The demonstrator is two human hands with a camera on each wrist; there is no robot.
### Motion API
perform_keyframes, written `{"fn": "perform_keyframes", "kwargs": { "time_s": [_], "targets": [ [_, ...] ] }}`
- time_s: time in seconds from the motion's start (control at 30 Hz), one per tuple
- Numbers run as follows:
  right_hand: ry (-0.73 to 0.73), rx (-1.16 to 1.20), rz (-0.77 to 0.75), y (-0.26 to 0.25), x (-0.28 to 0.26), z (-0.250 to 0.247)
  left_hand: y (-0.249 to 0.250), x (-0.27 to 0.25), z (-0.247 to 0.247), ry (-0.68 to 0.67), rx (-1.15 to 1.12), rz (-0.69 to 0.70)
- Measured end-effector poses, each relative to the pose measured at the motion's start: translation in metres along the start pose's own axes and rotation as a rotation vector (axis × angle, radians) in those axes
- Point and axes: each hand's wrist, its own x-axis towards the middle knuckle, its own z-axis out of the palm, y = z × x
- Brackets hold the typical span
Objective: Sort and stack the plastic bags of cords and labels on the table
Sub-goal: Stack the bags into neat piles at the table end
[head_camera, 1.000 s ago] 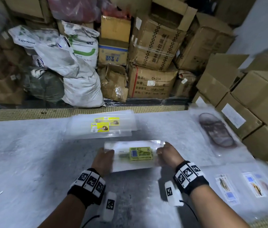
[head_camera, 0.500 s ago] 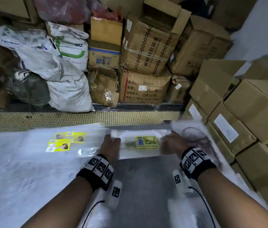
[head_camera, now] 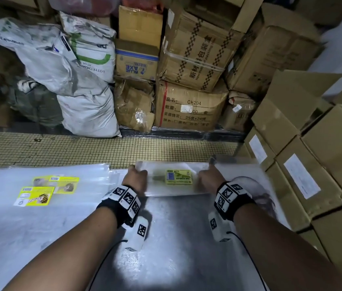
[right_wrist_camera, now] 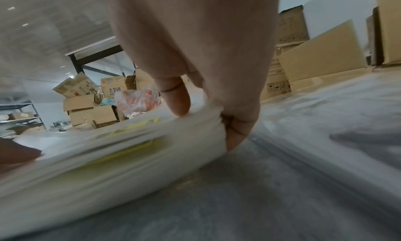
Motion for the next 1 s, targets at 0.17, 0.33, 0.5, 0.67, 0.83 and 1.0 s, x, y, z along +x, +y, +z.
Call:
{"fn": "perform_keyframes", "kwargs": {
  "time_s": [0.17,0.33,0.5,0.67,0.83,1.0],
  "targets": [
    [0.009,0.036,0.08,-0.005,0.003,0.006,-0.002,0.003,0.004,-0.017,0.026,-0.057],
    [0.037,-0.005,0.059,-0.001,0.007,0.006,-0.003,0.004,0.007,0.072,0.207,-0.029],
    [0.022,0.018,0.017,0.002,0.005,0.004,-0.006,0.005,0.008,0.122,0.317,0.016],
    [0.025,0.008,-0.001,0.003,0.001,0.001,-0.003,0.0,0.006,0.144,0.353,0.01],
    [0.007,-0.007,-0.018,0.003,0.002,0.0,-0.004,0.0,0.0,0.097,0.264,0.054],
    [-0.037,-0.004,-0.067,0.006,-0.003,-0.006,-0.005,-0.005,-0.014,0.027,0.19,0.126]
  ]
}}
